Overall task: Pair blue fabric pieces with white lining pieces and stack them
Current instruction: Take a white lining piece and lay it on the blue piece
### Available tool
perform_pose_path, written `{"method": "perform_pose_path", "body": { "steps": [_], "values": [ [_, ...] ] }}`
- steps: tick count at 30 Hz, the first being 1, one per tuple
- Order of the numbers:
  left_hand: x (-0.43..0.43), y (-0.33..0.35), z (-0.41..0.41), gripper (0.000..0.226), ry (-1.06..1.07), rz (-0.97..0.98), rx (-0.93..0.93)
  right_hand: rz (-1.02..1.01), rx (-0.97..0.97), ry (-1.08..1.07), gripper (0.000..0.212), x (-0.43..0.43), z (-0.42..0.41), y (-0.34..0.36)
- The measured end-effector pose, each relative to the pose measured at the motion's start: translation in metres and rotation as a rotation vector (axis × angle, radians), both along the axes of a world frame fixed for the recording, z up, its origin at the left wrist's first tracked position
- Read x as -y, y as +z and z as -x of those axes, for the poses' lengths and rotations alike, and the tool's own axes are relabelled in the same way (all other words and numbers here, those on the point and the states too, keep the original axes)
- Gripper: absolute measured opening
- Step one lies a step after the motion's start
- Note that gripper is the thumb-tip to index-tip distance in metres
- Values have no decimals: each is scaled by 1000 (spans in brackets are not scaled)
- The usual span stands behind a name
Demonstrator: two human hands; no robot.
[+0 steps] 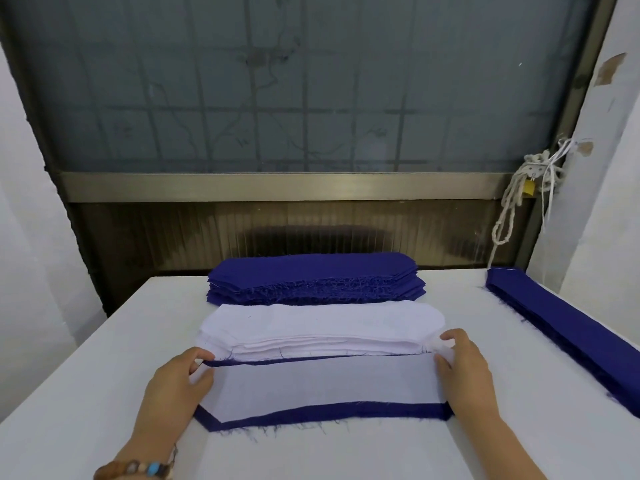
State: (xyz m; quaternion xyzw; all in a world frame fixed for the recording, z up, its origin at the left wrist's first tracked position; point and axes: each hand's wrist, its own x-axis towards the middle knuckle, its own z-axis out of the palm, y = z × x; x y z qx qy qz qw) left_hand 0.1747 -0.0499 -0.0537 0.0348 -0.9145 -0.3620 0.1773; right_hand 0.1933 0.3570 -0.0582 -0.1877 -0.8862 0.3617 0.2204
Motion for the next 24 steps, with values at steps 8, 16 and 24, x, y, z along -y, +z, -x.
{"method": "perform_pose_path", "body": {
  "steps": [8,16,24],
  "values": [
    [3,1,1,16,46,-33,-4,-66,-47,-41,37,0,1,-1],
    [2,0,1,16,55,-5,-7,61,-44,-30,32,-2,5,-3],
    [-3,8,-1,30,52,50,-161,-267,-181,-15,15,0,1,1]
  ]
}}
